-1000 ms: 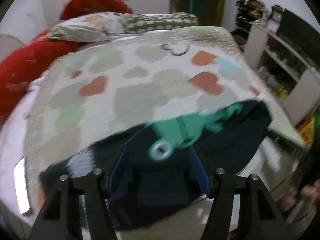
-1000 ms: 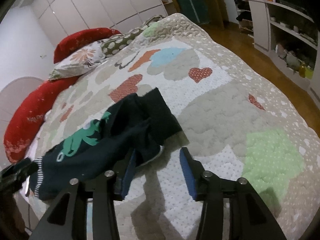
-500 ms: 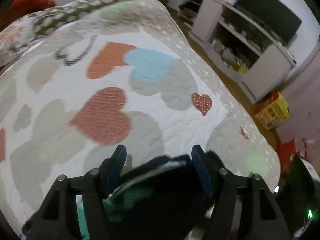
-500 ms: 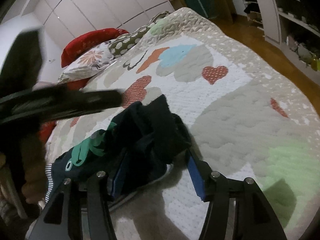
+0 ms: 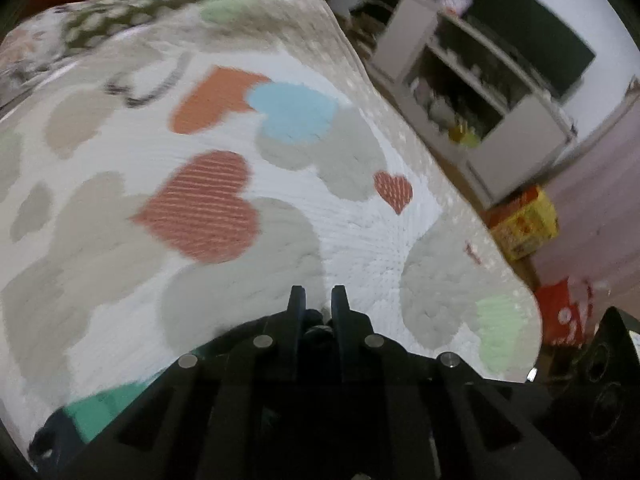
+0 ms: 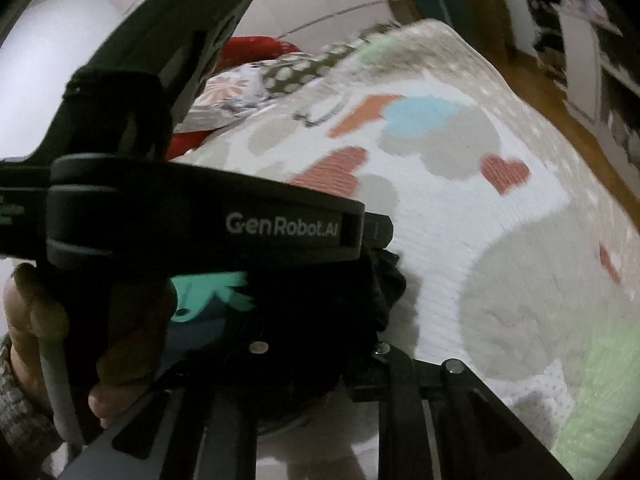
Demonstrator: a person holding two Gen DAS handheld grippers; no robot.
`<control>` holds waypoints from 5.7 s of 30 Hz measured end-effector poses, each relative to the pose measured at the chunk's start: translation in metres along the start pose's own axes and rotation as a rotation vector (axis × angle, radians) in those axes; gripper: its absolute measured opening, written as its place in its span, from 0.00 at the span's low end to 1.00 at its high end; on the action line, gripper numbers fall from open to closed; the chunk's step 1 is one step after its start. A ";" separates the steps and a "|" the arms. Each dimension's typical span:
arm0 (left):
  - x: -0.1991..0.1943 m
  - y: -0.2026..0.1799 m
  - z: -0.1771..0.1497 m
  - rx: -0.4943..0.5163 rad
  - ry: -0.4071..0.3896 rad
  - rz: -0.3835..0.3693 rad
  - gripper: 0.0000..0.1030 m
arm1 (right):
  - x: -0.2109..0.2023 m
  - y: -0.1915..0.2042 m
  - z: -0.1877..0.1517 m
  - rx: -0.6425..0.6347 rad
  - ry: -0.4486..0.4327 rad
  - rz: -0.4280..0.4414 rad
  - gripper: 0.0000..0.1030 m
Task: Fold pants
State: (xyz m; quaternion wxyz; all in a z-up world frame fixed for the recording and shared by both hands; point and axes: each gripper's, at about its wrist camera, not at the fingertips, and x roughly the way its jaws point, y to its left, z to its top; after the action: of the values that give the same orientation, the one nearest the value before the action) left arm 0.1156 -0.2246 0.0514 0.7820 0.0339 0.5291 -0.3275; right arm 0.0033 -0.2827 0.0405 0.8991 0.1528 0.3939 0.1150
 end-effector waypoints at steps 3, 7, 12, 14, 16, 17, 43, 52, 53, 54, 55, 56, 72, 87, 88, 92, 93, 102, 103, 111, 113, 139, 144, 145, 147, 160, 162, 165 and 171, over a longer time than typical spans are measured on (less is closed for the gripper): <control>-0.039 0.026 -0.020 -0.062 -0.082 0.006 0.13 | -0.003 0.036 0.003 -0.100 -0.004 0.011 0.17; -0.086 0.069 -0.056 -0.181 -0.183 0.058 0.17 | 0.005 0.086 -0.002 -0.237 0.008 0.023 0.21; -0.136 0.121 -0.123 -0.363 -0.290 0.071 0.42 | 0.042 0.136 -0.031 -0.346 0.140 0.111 0.42; -0.155 0.140 -0.146 -0.429 -0.322 0.086 0.44 | 0.053 0.151 -0.045 -0.401 0.199 0.114 0.42; -0.170 0.152 -0.169 -0.478 -0.341 0.115 0.45 | 0.047 0.165 -0.055 -0.469 0.221 0.122 0.42; -0.174 0.155 -0.177 -0.487 -0.349 0.132 0.45 | 0.040 0.167 -0.056 -0.484 0.223 0.126 0.42; -0.183 0.142 -0.244 -0.517 -0.384 0.336 0.50 | 0.090 0.164 -0.026 -0.367 0.242 -0.093 0.10; -0.189 0.137 -0.248 -0.514 -0.402 0.376 0.52 | 0.043 0.177 -0.030 -0.450 0.154 -0.253 0.10; -0.190 0.136 -0.249 -0.513 -0.405 0.384 0.54 | 0.040 0.179 -0.033 -0.466 0.143 -0.294 0.10; -0.191 0.135 -0.249 -0.512 -0.408 0.389 0.56 | 0.037 0.180 -0.036 -0.478 0.134 -0.321 0.11; -0.192 0.135 -0.250 -0.512 -0.410 0.394 0.56 | 0.035 0.181 -0.037 -0.489 0.125 -0.340 0.11; -0.193 0.135 -0.251 -0.514 -0.411 0.403 0.56 | 0.032 0.182 -0.040 -0.500 0.116 -0.355 0.11; -0.186 0.138 -0.251 -0.534 -0.394 0.408 0.56 | 0.050 0.163 -0.031 -0.333 0.163 -0.021 0.27; -0.186 0.154 -0.260 -0.582 -0.404 0.350 0.56 | 0.016 0.159 -0.046 -0.385 0.236 -0.025 0.02; -0.187 0.154 -0.260 -0.581 -0.407 0.350 0.56 | 0.015 0.162 -0.039 -0.389 0.210 -0.030 0.06; -0.192 0.153 -0.262 -0.576 -0.420 0.354 0.56 | 0.036 0.183 -0.018 -0.453 0.167 -0.097 0.31; -0.193 0.154 -0.262 -0.577 -0.422 0.355 0.56 | 0.046 0.185 -0.018 -0.469 0.186 -0.126 0.31; -0.194 0.168 -0.270 -0.629 -0.425 0.322 0.56 | 0.088 0.176 0.002 -0.290 0.282 -0.067 0.09; -0.194 0.168 -0.270 -0.627 -0.424 0.324 0.56 | 0.095 0.178 0.001 -0.290 0.293 -0.079 0.10; -0.205 0.162 -0.272 -0.608 -0.452 0.350 0.58 | 0.084 0.196 -0.012 -0.406 0.246 -0.148 0.26; -0.205 0.160 -0.272 -0.606 -0.454 0.359 0.58 | 0.063 0.197 -0.015 -0.417 0.171 -0.169 0.29; -0.200 0.083 -0.238 -0.447 -0.431 0.495 0.65 | -0.009 0.139 -0.048 -0.343 0.041 -0.434 0.39; -0.199 0.079 -0.236 -0.444 -0.428 0.502 0.65 | -0.017 0.131 -0.048 -0.343 0.017 -0.490 0.39; -0.199 0.079 -0.236 -0.444 -0.428 0.501 0.65 | -0.017 0.131 -0.048 -0.343 0.015 -0.495 0.39; -0.199 0.079 -0.235 -0.449 -0.429 0.500 0.65 | -0.018 0.131 -0.047 -0.346 0.012 -0.508 0.39; -0.201 0.099 -0.246 -0.501 -0.421 0.489 0.65 | -0.014 0.141 -0.050 -0.401 0.007 -0.553 0.39; -0.201 0.101 -0.247 -0.507 -0.420 0.488 0.65 | -0.014 0.143 -0.050 -0.406 0.009 -0.555 0.39; -0.201 0.106 -0.250 -0.521 -0.419 0.484 0.65 | -0.013 0.146 -0.051 -0.416 0.010 -0.562 0.39; -0.203 0.116 -0.256 -0.548 -0.420 0.482 0.65 | -0.010 0.153 -0.051 -0.434 0.014 -0.566 0.40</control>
State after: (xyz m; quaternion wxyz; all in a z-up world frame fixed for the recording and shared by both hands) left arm -0.0733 0.0650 0.0777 0.9073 -0.1202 0.4026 0.0176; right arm -0.0545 -0.1351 0.0702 0.9041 -0.1579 0.3931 -0.0567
